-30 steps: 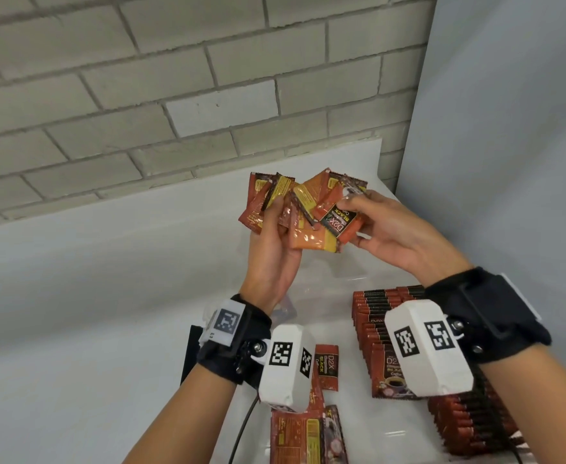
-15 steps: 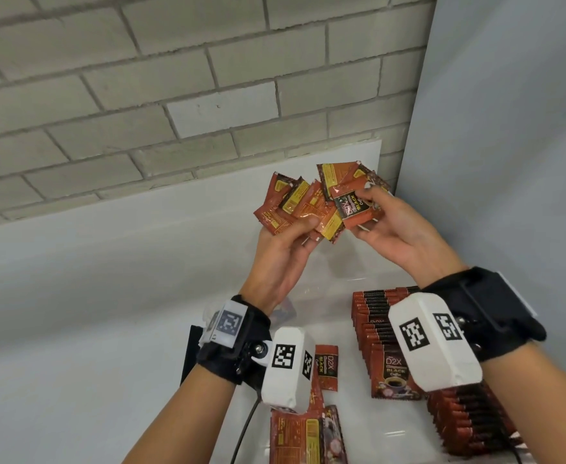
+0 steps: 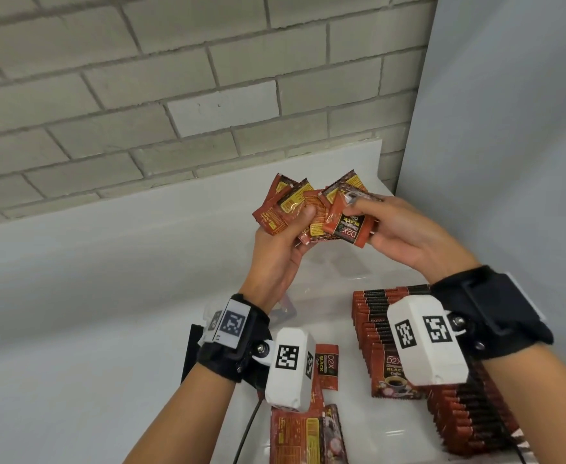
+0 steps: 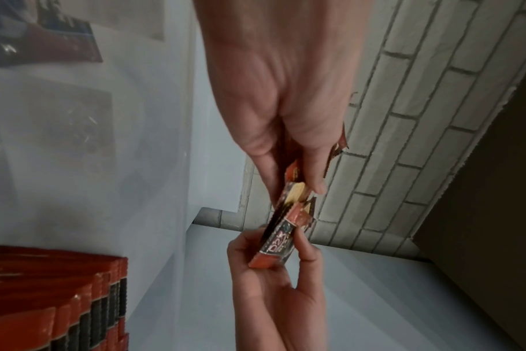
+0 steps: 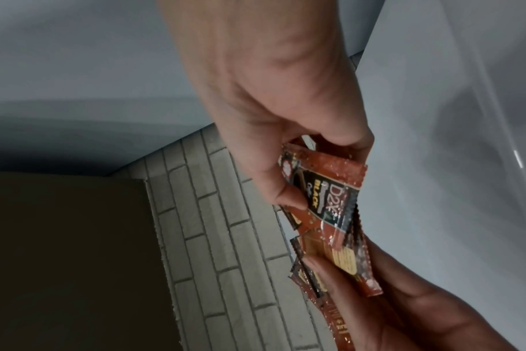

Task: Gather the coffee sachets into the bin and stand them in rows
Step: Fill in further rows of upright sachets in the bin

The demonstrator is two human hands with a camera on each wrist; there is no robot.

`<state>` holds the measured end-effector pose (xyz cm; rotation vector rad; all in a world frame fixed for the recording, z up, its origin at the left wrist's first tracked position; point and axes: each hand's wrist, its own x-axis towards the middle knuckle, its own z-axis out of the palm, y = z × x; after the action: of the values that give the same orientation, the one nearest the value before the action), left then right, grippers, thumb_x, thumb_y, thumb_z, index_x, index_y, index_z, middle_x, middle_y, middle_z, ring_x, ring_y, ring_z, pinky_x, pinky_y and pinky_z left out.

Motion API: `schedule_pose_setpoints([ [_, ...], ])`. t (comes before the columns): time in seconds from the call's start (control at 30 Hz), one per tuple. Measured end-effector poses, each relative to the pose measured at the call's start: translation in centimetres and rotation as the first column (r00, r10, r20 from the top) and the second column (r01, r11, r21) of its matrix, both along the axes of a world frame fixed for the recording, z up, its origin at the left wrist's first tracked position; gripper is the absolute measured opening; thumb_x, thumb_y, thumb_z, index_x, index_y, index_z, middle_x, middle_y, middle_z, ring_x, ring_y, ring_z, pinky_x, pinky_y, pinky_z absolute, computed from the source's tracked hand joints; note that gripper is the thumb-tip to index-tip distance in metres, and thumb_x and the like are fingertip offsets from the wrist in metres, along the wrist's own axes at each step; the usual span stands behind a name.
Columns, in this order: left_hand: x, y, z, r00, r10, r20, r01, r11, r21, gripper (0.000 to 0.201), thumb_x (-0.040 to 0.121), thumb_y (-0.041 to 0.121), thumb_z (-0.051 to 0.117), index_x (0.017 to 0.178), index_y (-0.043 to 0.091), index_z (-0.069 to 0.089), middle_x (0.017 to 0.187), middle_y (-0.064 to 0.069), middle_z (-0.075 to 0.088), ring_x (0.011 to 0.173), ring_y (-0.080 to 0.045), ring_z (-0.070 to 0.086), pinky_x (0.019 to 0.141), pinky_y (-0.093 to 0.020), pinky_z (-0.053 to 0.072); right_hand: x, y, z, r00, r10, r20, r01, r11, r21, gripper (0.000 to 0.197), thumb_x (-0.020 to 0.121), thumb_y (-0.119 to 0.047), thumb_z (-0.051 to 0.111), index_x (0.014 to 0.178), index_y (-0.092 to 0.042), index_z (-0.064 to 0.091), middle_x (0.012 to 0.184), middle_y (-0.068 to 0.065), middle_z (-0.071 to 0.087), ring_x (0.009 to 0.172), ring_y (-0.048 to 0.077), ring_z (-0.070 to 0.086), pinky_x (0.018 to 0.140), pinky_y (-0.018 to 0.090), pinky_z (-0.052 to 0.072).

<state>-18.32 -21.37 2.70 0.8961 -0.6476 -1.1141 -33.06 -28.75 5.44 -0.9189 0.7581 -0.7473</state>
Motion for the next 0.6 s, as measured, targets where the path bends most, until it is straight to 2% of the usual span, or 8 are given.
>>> schedule_pose_setpoints([
  [0.1,0.03,-0.06,0.14,1.0,-0.019,-0.023,0.019,1.0,0.006,0.023,0.094,0.014,0.056,0.115,0.007,0.063,0.109,-0.013,0.07,0.097,-0.024,0.068,0.087,-0.039,0.057,-0.14,0.05,0.16,1.0,0.018,-0.011,-0.018,1.0,0.003,0.034,0.084,0.003,0.062,0.118,-0.001,0.059,0.111,0.014,0.07,0.101,0.023,0.068,0.08,0.033,0.058],
  [0.2,0.24,-0.18,0.07,0.999,-0.011,-0.039,0.012,1.0,0.026,0.022,0.1,0.014,0.046,0.114,0.008,0.061,0.11,-0.013,0.07,0.099,-0.026,0.067,0.087,-0.041,0.057,-0.25,0.17,0.32,0.999,0.019,-0.044,-0.02,1.0,-0.021,0.03,0.084,0.003,0.062,0.112,-0.009,0.061,0.103,0.009,0.072,0.097,0.02,0.068,0.07,0.031,0.058],
  [0.3,0.26,-0.13,-0.14,1.0,0.002,0.007,-0.003,1.0,0.023,0.018,0.099,0.016,0.049,0.111,0.012,0.062,0.105,-0.008,0.071,0.099,-0.022,0.067,0.091,-0.041,0.055,-0.31,0.22,0.4,0.997,0.01,-0.075,-0.012,0.999,-0.037,0.027,0.085,0.002,0.063,0.107,-0.014,0.061,0.106,0.007,0.072,0.101,0.02,0.067,0.073,0.031,0.057],
  [0.4,0.19,-0.16,-0.22,1.0,0.027,0.008,-0.027,1.0,-0.005,0.016,0.098,0.015,0.051,0.109,0.013,0.062,0.101,-0.002,0.072,0.096,-0.015,0.068,0.092,-0.035,0.052,-0.38,0.24,0.4,0.995,0.035,-0.098,-0.037,0.999,-0.025,0.027,0.086,0.0,0.063,0.108,-0.016,0.06,0.11,0.008,0.07,0.103,0.021,0.066,0.075,0.032,0.056],
  [0.53,0.24,-0.29,-0.26,0.999,0.028,-0.041,-0.031,0.996,-0.08,0.018,0.098,0.008,0.048,0.11,0.008,0.061,0.105,-0.005,0.071,0.099,-0.016,0.067,0.089,-0.028,0.052,-0.37,0.41,0.41,0.987,0.09,-0.13,-0.091,0.996,-0.004,0.03,0.086,-0.003,0.064,0.113,-0.016,0.059,0.11,0.01,0.07,0.101,0.022,0.067,0.068,0.032,0.058],
  [0.6,0.32,-0.33,-0.29,0.998,0.016,-0.065,-0.023,0.994,-0.104,0.018,0.098,0.003,0.048,0.109,0.006,0.062,0.105,-0.007,0.071,0.1,-0.018,0.067,0.087,-0.028,0.053,-0.4,0.38,0.48,0.993,0.06,-0.098,-0.061,0.998,-0.003,0.032,0.087,-0.003,0.064,0.116,-0.015,0.058,0.113,0.011,0.069,0.101,0.021,0.067,0.068,0.031,0.058],
])
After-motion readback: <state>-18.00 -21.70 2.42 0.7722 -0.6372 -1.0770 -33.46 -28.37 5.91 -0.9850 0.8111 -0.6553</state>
